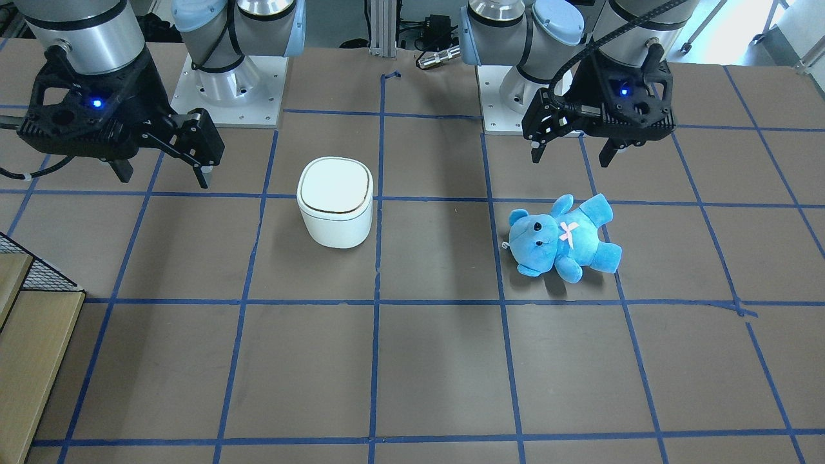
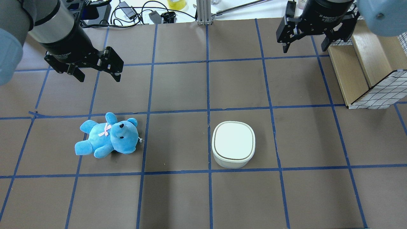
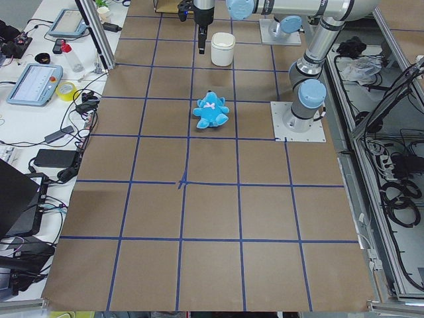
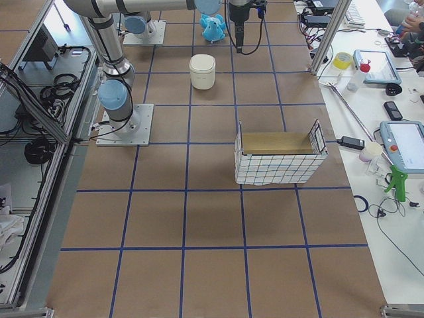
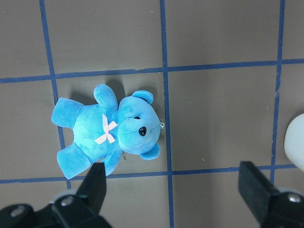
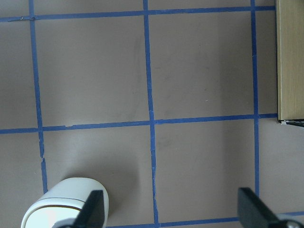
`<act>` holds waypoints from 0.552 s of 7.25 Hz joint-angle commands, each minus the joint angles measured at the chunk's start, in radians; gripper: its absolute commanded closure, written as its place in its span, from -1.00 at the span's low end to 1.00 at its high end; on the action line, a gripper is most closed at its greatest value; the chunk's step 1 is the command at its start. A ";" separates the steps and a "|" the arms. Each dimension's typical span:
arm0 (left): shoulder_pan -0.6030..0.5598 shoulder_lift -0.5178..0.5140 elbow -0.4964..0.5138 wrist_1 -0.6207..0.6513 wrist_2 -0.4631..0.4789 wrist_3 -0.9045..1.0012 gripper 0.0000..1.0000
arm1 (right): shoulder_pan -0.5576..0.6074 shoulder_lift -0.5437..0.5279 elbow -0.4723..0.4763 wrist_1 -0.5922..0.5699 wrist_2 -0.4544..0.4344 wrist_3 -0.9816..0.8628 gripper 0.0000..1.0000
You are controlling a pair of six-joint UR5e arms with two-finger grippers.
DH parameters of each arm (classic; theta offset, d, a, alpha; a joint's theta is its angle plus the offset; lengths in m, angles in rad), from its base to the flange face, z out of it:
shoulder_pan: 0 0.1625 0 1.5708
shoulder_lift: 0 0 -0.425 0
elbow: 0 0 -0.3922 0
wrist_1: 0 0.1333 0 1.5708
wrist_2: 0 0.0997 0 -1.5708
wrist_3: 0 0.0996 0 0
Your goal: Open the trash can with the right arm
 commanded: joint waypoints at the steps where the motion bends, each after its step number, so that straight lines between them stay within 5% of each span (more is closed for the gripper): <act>1: 0.000 0.000 0.000 0.000 0.000 0.000 -1.00 | 0.001 -0.003 0.000 0.015 0.002 0.000 -1.00; 4: 0.000 0.000 0.000 0.000 0.000 0.000 -1.00 | 0.001 -0.009 0.000 0.064 0.005 -0.002 -1.00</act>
